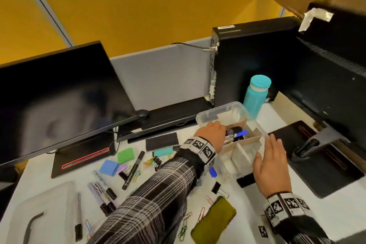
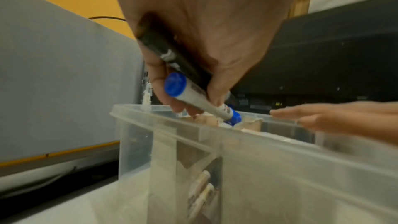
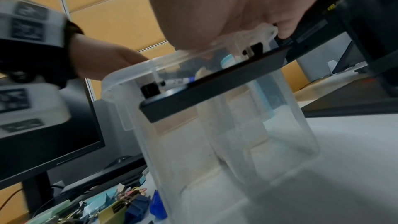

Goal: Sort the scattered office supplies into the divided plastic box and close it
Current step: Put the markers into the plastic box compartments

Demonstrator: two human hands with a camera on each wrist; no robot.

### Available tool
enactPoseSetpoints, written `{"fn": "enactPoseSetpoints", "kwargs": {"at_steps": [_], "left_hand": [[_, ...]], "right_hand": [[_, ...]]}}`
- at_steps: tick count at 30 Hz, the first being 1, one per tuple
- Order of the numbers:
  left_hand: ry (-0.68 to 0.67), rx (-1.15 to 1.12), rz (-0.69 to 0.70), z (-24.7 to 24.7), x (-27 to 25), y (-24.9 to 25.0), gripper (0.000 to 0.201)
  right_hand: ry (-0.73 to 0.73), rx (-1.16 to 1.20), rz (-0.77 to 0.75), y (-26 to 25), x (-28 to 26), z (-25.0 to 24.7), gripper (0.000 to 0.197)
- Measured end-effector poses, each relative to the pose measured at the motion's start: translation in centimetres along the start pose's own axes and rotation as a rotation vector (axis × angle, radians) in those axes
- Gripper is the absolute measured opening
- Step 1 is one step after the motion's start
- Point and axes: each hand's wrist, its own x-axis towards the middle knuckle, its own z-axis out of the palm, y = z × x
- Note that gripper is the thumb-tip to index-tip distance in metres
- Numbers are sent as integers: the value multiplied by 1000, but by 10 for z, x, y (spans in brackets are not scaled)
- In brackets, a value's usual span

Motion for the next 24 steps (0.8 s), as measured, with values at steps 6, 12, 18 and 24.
{"fn": "enactPoseSetpoints", "kwargs": {"at_steps": [6, 12, 18, 24], "left_hand": [[-177, -70, 14, 4, 41, 14, 45], [58, -220, 119, 10, 9, 10, 46], [278, -312, -23, 48, -90, -52, 34], [187, -213, -544, 102, -157, -154, 33]], "right_hand": [[12, 4, -9, 4, 1, 1, 57], [15, -7, -33, 7, -1, 0, 57], [103, 117, -281, -29, -22, -22, 53], [-141, 239, -672, -96, -53, 18, 34]]}}
